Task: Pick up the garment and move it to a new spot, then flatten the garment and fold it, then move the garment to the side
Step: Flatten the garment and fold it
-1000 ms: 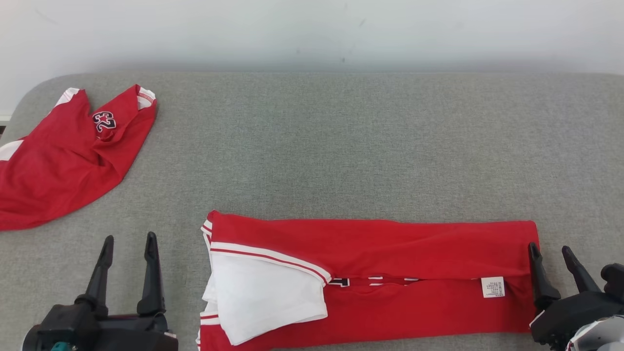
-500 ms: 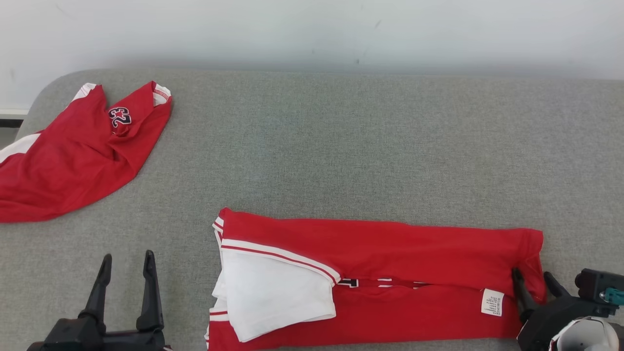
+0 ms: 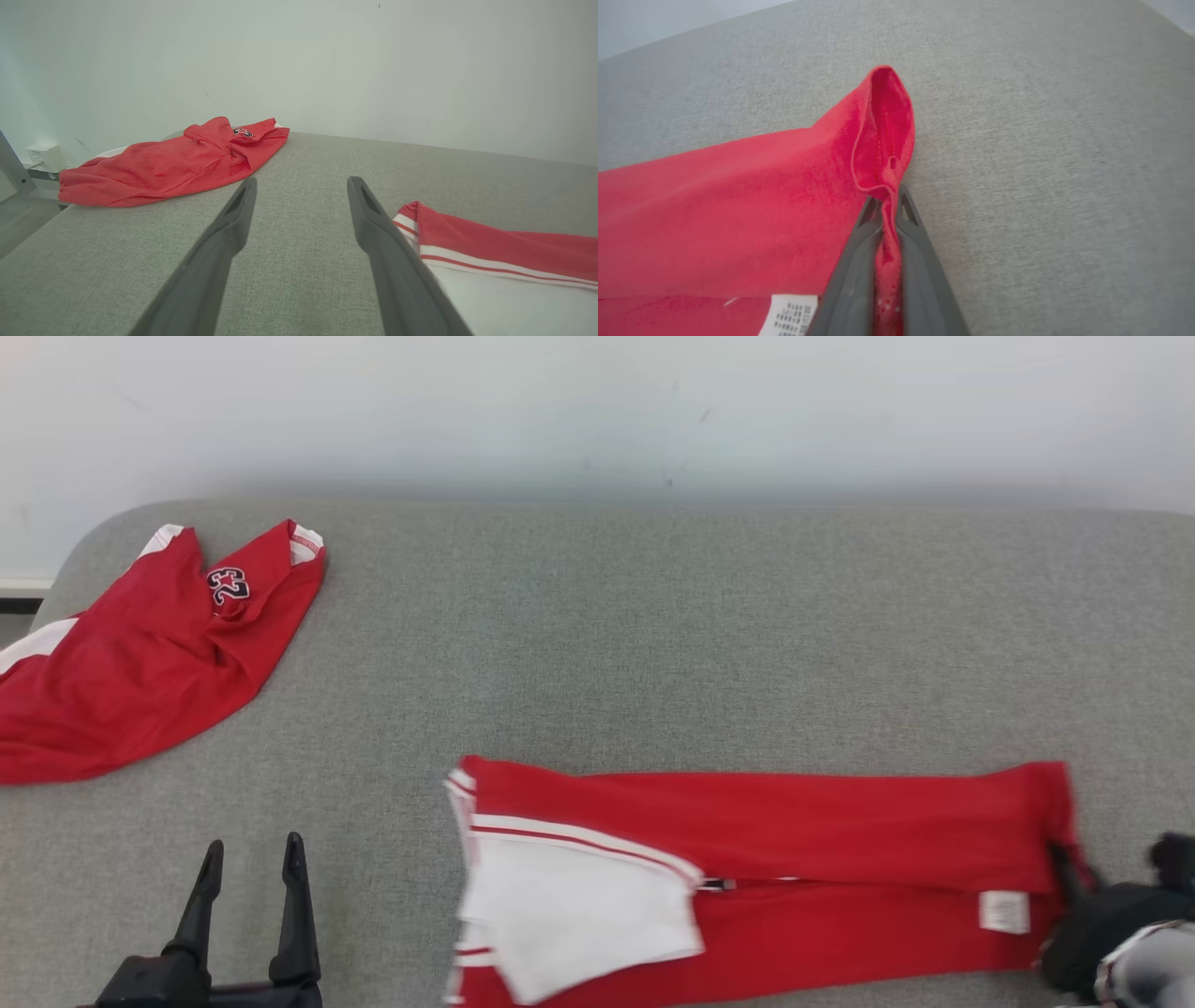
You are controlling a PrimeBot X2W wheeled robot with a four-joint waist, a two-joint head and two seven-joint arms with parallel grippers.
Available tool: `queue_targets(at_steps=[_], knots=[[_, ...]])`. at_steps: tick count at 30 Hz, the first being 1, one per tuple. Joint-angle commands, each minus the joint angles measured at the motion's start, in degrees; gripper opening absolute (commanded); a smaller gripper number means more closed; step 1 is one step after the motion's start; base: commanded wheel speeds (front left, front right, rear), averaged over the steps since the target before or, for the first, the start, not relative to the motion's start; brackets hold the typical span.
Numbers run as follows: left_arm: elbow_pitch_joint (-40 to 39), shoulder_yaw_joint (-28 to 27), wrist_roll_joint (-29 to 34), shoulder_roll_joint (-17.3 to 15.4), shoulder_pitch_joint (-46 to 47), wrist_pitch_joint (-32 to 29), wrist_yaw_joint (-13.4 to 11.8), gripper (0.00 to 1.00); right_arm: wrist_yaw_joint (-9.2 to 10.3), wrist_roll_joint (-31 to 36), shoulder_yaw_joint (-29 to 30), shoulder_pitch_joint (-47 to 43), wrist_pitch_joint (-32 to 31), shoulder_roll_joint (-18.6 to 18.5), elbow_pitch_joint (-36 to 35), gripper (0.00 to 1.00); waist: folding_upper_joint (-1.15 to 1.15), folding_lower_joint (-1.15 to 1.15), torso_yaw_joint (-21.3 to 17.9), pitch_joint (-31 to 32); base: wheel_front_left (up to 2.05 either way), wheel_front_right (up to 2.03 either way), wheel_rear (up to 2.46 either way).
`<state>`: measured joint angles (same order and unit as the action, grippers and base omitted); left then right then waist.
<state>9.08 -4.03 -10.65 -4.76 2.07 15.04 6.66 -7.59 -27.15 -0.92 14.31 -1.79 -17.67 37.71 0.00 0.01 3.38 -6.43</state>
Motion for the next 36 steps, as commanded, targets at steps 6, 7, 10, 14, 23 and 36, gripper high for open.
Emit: queue_targets(at_steps=[6, 7, 10, 14, 23, 36], knots=[[0.6, -0.3, 0.7, 0.3, -1.5, 0.2, 0.6, 1.0, 0.16, 2.5, 7.1, 1.9, 1.5, -7.4, 2.5, 0.0, 0.0, -0.01, -1.2, 1.6, 0.0, 0.0, 0.0], [0.7, -0.4, 0.8, 0.3, -1.7, 0.2, 0.6, 1.0, 0.16, 3.0, 8.0, 2.0, 1.8, -7.6, 2.7, 0.0, 0.0, -0.01, -1.4, 1.8, 0.0, 0.0, 0.0], [1.0, -0.7, 1.0, 0.5, -2.3, 0.2, 0.8, 1.0, 0.15, 3.9, 9.2, 2.1, 0.8, -6.1, 1.6, 0.0, 0.0, -0.01, -2.1, 2.7, 0.0, 0.0, 0.0], [1.1, -0.8, 1.0, 0.7, -2.7, 0.2, 0.8, 1.0, 0.15, 4.2, 7.9, 1.5, -0.1, -4.5, -0.4, 0.0, 0.0, -0.01, -2.6, 3.0, 0.0, 0.0, 0.0], [1.5, -1.2, 1.2, 0.8, -2.7, 0.2, 0.7, 1.0, 0.15, 0.4, -1.2, -0.9, -3.4, 1.1, -12.0, 0.0, 0.0, -0.01, -3.3, 3.4, 0.0, 0.0, 0.0], [2.9, 0.1, 1.2, 0.9, -2.4, 0.2, 0.7, 1.0, 0.14, -3.8, -14.4, -3.6, -5.3, 10.0, -22.0, 0.0, 0.0, -0.01, -1.4, 3.9, 0.0, 0.0, 0.0]])
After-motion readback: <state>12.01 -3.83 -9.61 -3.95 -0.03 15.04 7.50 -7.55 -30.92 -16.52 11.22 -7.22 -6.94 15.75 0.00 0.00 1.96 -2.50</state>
